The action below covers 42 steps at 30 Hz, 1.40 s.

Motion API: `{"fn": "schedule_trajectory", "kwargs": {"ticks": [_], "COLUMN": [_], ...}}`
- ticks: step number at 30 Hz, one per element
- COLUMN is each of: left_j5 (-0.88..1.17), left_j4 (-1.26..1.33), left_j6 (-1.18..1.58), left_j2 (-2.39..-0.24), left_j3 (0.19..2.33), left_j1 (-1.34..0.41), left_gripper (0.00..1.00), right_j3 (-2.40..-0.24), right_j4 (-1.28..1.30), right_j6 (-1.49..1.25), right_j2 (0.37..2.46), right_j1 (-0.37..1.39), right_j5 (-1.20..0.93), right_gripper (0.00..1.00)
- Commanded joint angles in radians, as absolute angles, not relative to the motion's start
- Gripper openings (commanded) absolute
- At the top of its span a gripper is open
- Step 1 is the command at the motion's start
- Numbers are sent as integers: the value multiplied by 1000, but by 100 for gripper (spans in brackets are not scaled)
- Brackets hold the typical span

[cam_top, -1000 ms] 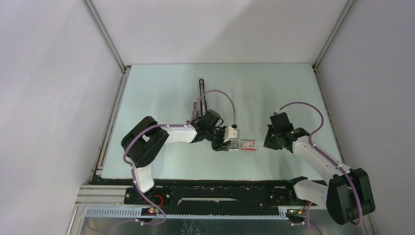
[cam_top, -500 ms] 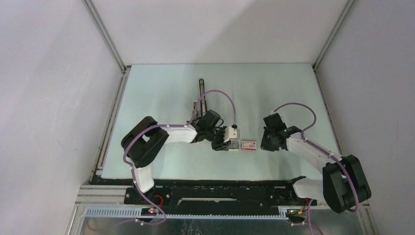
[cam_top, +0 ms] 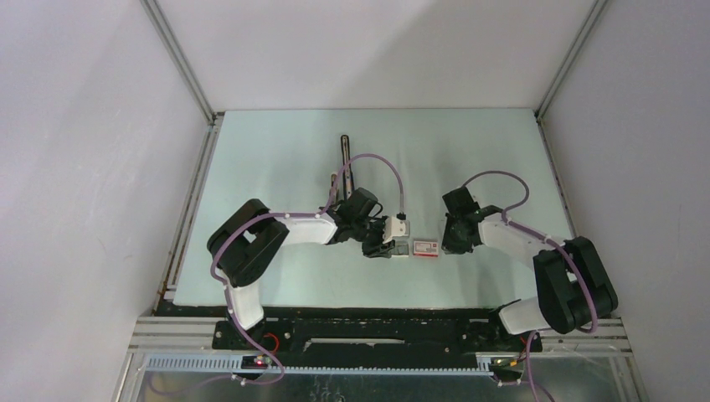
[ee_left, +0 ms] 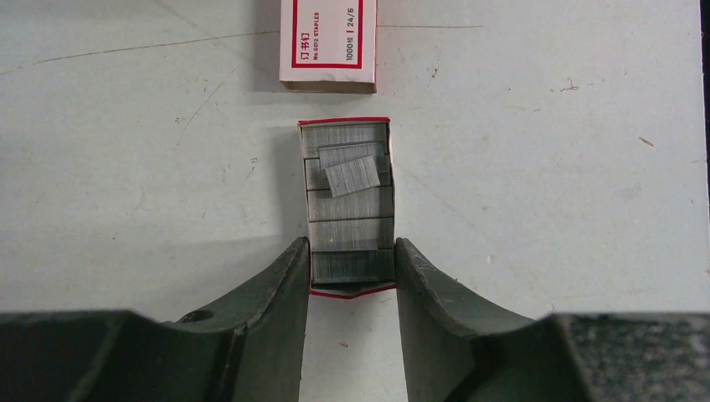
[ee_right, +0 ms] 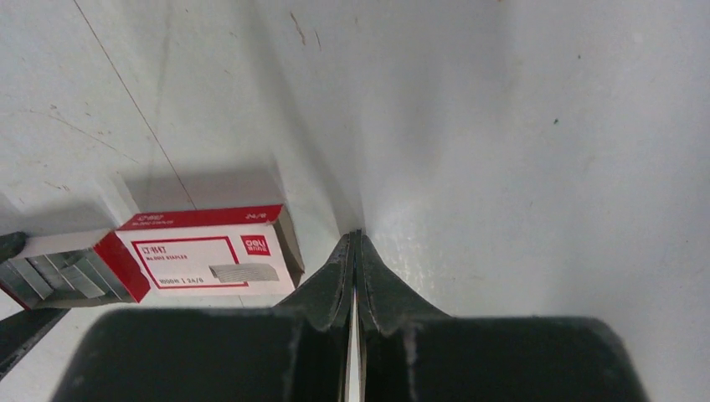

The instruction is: Unload the staples from the stapler

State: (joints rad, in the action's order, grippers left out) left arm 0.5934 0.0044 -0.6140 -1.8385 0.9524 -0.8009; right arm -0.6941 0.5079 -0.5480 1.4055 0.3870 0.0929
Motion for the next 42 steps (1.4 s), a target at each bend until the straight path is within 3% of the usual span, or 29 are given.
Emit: {"fn": "schedule_trajectory", "kwargs": {"ticks": [1,42], "left_j5": [499,523], "left_j4": [-148,-161], "left_j6": [-655,-657], "left_j2": [-1893,-1921], "left_j3": [931,952], "left_j1": [-814,-814], "left_gripper": [44,43], "right_j3": [-746,-834], "right_j4": [486,417], "right_j6": [-517,-374], "right_j2": [1452,1544], "right_j1": [391,481], "right_j5": [138,34], "right_gripper": [7,8]}}
